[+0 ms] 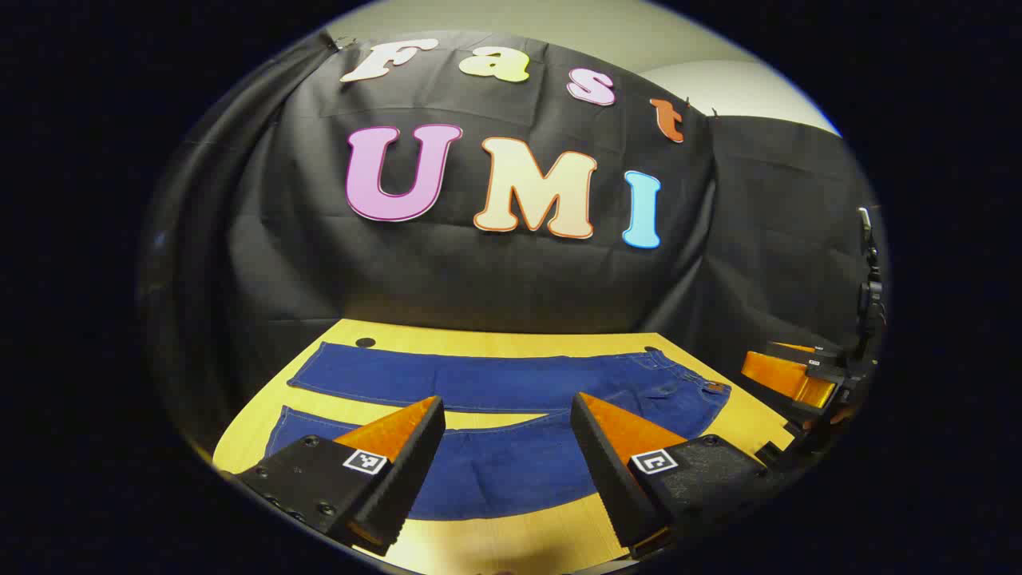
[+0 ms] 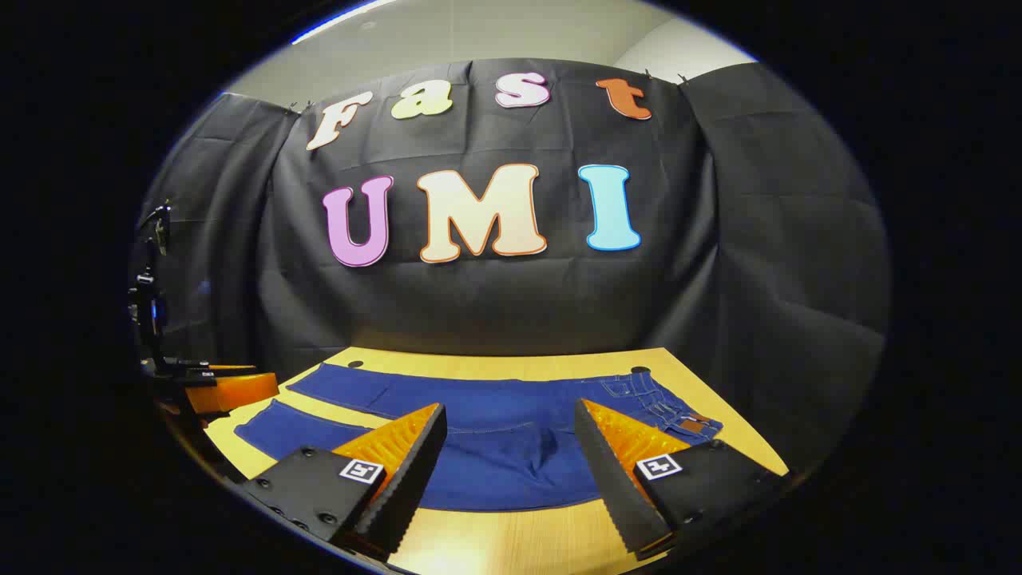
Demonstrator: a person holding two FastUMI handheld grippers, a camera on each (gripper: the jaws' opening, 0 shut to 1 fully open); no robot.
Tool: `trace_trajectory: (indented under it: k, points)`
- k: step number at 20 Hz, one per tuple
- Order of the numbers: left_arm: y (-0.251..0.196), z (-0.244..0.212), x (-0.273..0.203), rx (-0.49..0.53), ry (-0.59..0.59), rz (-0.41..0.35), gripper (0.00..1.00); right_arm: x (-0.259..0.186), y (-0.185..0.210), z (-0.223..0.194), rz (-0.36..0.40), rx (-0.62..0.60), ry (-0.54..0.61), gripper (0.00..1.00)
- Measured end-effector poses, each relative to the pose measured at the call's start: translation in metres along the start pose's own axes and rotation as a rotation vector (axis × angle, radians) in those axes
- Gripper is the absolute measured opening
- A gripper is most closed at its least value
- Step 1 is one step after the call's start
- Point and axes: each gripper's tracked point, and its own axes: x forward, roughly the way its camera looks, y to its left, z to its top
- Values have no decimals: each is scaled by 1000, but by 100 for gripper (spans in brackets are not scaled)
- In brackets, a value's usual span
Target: Grasp the waist and the cuffs of the jeans and fold them to make the two legs overlap; first hold the waist and fold one-third of the jeans toward the cuffs, then hold the cuffs and fold the remaining one-third in the same direction to finish folding.
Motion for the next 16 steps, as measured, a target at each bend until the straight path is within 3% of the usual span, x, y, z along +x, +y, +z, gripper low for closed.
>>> trace_trajectory:
  k: [16]
  points:
    - [27, -15, 5, 32, 51, 19, 94, 9, 12, -16, 15, -9, 53, 99]
